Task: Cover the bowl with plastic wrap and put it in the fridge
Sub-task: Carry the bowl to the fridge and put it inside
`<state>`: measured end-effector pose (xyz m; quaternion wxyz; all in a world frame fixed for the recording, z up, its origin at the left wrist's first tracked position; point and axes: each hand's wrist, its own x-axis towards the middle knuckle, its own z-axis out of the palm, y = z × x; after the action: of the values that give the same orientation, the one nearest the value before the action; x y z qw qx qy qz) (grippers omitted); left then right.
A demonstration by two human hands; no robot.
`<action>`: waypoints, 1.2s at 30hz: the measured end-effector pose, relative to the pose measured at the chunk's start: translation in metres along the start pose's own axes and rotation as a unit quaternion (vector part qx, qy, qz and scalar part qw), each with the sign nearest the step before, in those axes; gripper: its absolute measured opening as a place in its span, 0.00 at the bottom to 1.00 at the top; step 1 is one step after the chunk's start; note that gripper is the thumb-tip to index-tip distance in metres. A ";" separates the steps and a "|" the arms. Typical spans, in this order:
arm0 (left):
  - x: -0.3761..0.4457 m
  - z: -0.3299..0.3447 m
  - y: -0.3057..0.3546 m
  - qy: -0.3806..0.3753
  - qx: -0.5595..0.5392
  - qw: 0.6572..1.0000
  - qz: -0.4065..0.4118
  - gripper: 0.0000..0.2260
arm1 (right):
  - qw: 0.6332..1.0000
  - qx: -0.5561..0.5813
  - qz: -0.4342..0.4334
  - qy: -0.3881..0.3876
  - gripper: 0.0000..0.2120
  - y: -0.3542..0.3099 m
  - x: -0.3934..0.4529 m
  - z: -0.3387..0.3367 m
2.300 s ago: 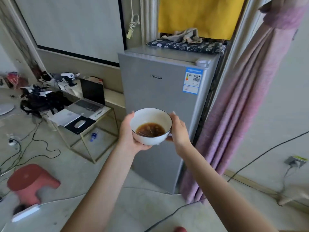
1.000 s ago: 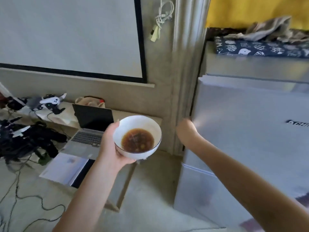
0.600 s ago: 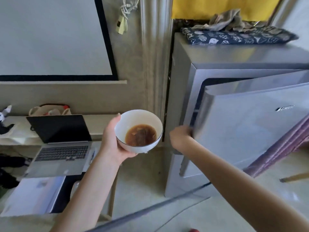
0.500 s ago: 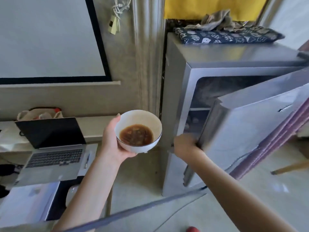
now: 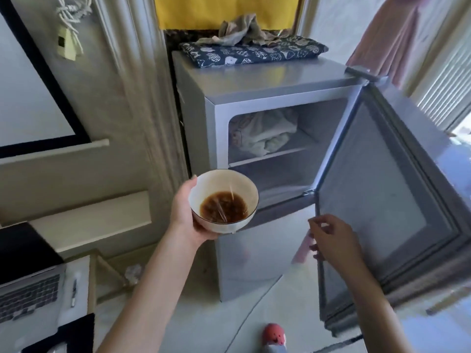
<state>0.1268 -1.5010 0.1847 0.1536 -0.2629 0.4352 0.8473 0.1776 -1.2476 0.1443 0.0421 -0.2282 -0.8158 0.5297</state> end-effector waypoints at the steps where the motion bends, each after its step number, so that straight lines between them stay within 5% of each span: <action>1: 0.005 0.010 -0.003 -0.014 0.001 1.000 -0.009 0.16 | 0.999 0.003 -0.009 0.037 0.03 0.007 0.005 -0.008; 5: 0.025 0.045 -0.020 -0.058 0.009 0.997 -0.048 0.18 | 0.994 0.040 -0.012 0.102 0.16 0.023 0.019 -0.034; 8: 0.049 0.086 -0.040 -0.098 0.034 0.989 -0.104 0.25 | 0.992 0.047 -0.004 0.119 0.16 0.034 0.045 -0.062; 14: 0.080 0.125 -0.064 -0.092 0.045 0.989 -0.108 0.28 | 0.986 0.095 0.015 -0.138 0.09 0.016 0.075 -0.107; 21: 0.109 0.162 -0.086 -0.066 0.012 0.997 -0.041 0.19 | 0.963 0.109 0.046 -0.244 0.12 0.009 0.146 -0.110; 27: 0.134 0.169 -0.099 -0.025 -0.030 0.999 -0.024 0.19 | 0.900 0.086 0.128 -0.408 0.24 0.007 0.191 -0.062; 36: 0.190 0.165 -0.088 0.046 -0.027 0.998 -0.043 0.19 | 0.901 0.146 0.140 -0.384 0.13 0.007 0.233 -0.005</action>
<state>-0.0361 -1.3094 0.0963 0.1630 -0.3240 0.4073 0.8382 -0.0267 -1.1432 0.0999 -0.3166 -0.1102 -0.6416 0.6899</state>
